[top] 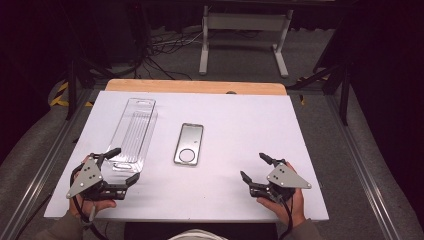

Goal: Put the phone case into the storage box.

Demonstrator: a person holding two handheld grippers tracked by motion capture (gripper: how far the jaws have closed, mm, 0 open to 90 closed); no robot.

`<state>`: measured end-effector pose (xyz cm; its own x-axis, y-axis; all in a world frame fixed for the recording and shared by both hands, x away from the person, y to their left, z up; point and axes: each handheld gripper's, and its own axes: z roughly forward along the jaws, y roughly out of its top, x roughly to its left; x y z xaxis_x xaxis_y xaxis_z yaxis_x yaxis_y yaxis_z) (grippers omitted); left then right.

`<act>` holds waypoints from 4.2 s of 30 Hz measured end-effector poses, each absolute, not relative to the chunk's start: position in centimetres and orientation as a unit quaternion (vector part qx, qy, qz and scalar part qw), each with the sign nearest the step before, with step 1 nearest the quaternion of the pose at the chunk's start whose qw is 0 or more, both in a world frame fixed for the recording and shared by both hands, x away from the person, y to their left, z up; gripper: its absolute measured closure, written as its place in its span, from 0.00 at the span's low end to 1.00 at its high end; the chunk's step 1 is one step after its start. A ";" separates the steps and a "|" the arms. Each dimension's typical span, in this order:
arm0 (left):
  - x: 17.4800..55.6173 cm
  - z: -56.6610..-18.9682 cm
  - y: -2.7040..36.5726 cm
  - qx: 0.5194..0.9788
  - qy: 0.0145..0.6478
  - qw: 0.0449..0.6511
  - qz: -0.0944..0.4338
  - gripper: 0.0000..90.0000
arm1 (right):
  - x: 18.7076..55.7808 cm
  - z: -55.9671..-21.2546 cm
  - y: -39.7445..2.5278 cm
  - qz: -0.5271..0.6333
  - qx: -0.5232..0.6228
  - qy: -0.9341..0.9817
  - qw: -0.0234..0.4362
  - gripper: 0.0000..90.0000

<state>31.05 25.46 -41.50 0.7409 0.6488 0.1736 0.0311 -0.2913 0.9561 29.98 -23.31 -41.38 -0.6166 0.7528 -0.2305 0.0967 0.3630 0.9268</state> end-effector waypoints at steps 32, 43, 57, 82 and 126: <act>30.9 -42.2 26.2 0.758 0.250 0.537 0.273 0.08 | 35.1 -39.0 -20.2 0.499 0.246 0.759 0.338 0.23; 30.8 -42.5 25.9 0.763 0.246 0.536 0.266 0.08 | 39.1 -37.6 -17.1 0.512 0.231 0.766 0.313 0.27; 30.9 -42.5 25.9 0.764 0.242 0.537 0.263 0.08 | 43.6 -36.5 -13.9 0.525 0.235 0.768 0.283 0.33; 31.1 -42.8 25.8 0.776 0.238 0.531 0.244 0.09 | 48.8 -38.5 -8.2 0.483 0.224 0.817 0.222 0.96; 30.6 -43.1 26.0 0.773 0.240 0.540 0.231 0.09 | 54.0 -44.9 -1.9 0.344 0.227 0.893 0.180 1.00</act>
